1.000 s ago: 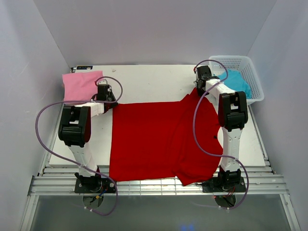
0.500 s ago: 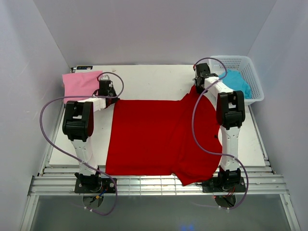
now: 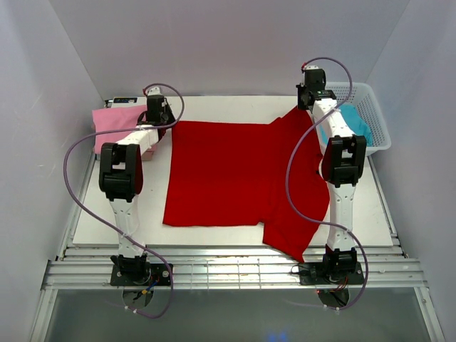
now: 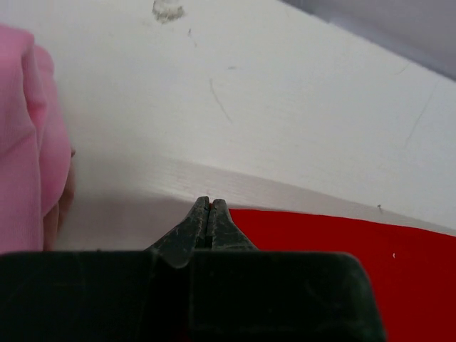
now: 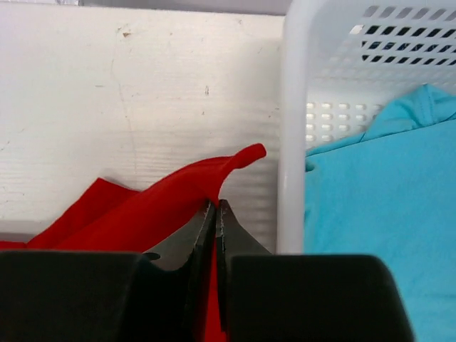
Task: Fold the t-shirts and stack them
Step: Fold the tshirt
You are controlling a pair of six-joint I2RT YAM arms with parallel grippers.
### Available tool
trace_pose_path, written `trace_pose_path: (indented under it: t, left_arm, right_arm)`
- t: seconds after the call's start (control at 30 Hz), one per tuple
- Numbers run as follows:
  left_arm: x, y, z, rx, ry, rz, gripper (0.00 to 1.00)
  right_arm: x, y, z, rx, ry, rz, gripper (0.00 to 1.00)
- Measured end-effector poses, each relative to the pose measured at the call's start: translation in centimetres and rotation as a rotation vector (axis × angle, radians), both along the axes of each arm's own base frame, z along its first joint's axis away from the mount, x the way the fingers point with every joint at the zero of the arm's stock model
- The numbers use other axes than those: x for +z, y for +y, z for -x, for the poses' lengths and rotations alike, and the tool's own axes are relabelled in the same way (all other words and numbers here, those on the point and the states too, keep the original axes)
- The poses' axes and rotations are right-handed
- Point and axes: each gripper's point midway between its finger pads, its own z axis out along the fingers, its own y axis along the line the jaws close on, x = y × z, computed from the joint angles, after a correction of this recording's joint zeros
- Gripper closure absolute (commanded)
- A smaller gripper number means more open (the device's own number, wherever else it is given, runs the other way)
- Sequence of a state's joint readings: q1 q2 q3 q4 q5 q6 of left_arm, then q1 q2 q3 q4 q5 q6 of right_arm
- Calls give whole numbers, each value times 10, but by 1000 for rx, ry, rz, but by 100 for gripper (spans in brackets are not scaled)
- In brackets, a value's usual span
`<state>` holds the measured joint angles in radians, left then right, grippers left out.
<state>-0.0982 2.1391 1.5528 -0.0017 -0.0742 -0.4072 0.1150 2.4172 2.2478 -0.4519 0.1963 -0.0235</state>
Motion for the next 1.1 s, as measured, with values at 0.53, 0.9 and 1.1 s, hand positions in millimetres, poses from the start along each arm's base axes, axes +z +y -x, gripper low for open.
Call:
trace_pose_path:
  t: [0.53,0.9,1.1]
  left_arm:
    - [35,8,90,-11,-63,0,100]
    - [44,14,136,1,-79,2,100]
    - [1,18,167,12,49,-8,100]
  right_arm:
    - [-2,2,130,73,119,-78,92]
    - [12,6,197,80,122,-47,92]
    - [-8,-2,226,48,207,-3,92]
